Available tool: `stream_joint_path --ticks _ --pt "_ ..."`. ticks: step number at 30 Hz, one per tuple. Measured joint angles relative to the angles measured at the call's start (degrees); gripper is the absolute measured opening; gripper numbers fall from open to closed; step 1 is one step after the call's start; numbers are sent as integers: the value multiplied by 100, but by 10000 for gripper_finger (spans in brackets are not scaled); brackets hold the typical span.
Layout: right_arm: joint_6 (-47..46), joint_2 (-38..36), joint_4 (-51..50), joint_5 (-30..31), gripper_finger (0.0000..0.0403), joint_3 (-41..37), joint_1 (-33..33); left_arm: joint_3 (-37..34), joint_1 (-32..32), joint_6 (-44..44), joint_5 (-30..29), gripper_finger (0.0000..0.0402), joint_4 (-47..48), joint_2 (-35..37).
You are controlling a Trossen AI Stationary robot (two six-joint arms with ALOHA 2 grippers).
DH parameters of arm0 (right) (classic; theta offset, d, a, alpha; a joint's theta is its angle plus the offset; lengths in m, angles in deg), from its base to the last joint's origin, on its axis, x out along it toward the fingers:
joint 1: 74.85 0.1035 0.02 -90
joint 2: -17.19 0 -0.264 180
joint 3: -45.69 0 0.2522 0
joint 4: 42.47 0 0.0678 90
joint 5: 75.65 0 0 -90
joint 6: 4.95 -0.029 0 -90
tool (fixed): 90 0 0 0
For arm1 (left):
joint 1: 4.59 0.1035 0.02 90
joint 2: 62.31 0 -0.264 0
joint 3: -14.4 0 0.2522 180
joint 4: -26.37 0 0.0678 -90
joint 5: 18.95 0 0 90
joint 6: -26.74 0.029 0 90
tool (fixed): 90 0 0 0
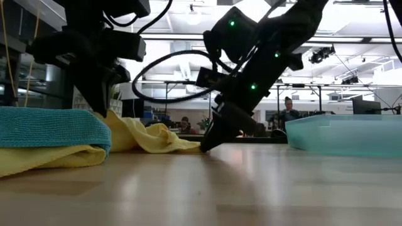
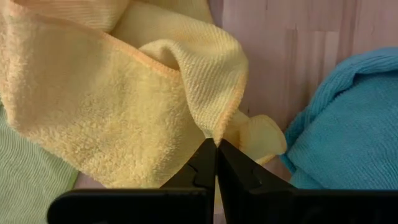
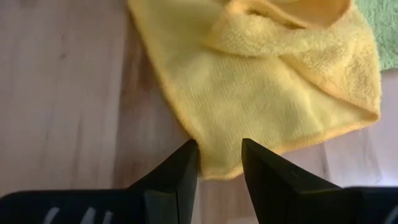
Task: Fold microfiber towels
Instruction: Fold the top yellow microfiber cloth
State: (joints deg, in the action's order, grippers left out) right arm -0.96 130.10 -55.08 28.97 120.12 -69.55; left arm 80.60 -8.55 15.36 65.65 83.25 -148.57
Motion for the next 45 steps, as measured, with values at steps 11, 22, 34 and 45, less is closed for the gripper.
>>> stream_joint_path --ticks 11,22,34,45 --pt "-269 -74 -551 -365 11 13 41 111 -7 356 -103 0 266 0" --pt "-1347 -1798 -2775 -117 1 8 660 728 13 1855 -1470 0 1146 4" --pt "-2271 -2001 -3777 -261 0 -99 982 707 19 2232 -1456 62 830 -878" --pt "-2293 -1942 -3572 -80 0 -258 984 715 -204 1858 -1288 165 490 -1109"
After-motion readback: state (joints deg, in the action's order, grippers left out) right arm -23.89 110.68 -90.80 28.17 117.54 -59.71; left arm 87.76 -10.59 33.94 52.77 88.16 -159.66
